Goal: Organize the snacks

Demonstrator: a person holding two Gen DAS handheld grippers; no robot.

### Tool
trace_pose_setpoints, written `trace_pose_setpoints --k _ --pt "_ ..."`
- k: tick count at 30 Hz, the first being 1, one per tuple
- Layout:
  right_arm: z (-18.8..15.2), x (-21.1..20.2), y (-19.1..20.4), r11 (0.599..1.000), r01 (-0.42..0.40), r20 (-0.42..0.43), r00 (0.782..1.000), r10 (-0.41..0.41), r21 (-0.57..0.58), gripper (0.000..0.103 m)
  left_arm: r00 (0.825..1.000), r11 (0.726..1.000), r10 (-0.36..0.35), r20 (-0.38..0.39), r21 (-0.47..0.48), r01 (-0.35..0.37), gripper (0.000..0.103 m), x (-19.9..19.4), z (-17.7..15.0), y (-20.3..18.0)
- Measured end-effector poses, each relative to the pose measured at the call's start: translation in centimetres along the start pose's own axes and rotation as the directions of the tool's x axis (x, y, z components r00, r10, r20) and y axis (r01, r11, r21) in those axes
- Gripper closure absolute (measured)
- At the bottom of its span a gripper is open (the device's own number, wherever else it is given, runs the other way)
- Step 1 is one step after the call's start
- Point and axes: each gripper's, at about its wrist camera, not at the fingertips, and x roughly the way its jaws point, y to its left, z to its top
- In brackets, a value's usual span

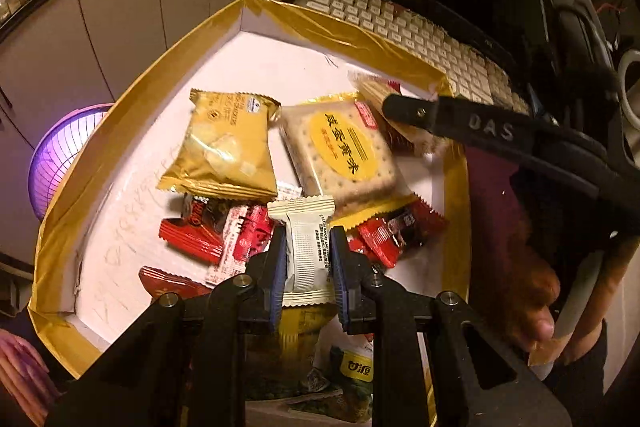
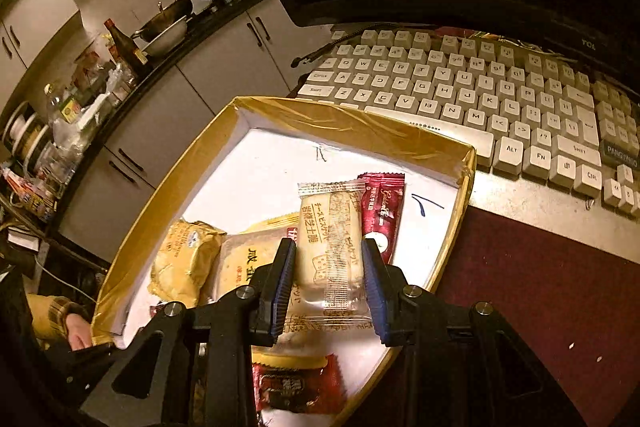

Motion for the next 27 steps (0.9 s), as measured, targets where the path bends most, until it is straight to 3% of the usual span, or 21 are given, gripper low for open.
trace_pose_setpoints --k 2,4,6,8,10,13,17,21,27 --pt "-0.1 -0.2 0.1 1.000 -0.004 0.010 1.000 0.004 -0.010 0.065 1.000 1.000 0.015 0.001 0.002 -0.015 0.084 0.1 -0.2 -0.1" --pt "-0.7 -1.4 -0.1 1.000 -0.020 0.034 0.999 0.020 0.002 0.056 1.000 1.000 0.026 0.008 0.003 -0.026 0.081 -0.3 -0.5 -0.1" --pt "-1.6 -3.1 -0.2 0.999 -0.031 0.066 0.997 0.030 0.016 0.055 0.998 0.999 0.036 0.047 0.009 -0.036 0.070 -1.4 -1.2 -0.3" --pt "-3.2 -5.7 -0.1 0.998 -0.052 0.110 0.993 0.049 0.026 0.044 0.990 0.999 0.043 0.131 0.013 -0.045 0.036 -3.3 -2.2 -0.5" --pt "-5.6 -8.2 0.1 0.995 -0.093 0.141 0.986 0.088 0.028 0.037 0.973 0.998 0.061 0.221 0.002 -0.063 0.019 -5.3 -3.7 -0.8" --pt "-8.9 -10.7 0.3 0.986 -0.164 0.139 0.978 0.157 0.035 0.037 0.960 0.996 0.091 0.266 -0.008 -0.093 0.019 -7.0 -6.0 -1.4" --pt "-12.3 -12.9 0.3 0.980 -0.191 0.145 0.973 0.182 0.052 0.035 0.945 0.991 0.128 0.300 -0.013 -0.130 0.019 -8.7 -8.4 -1.9" --pt "-14.2 -14.4 -0.2 0.982 -0.171 0.153 0.976 0.157 0.084 0.034 0.943 0.990 0.140 0.302 -0.039 -0.134 0.019 -9.3 -8.2 -2.3" --pt "-15.0 -14.8 0.0 0.989 -0.123 0.158 0.981 0.109 0.082 0.034 0.938 0.980 0.195 0.287 -0.006 -0.201 0.019 -9.3 -8.6 -3.4"
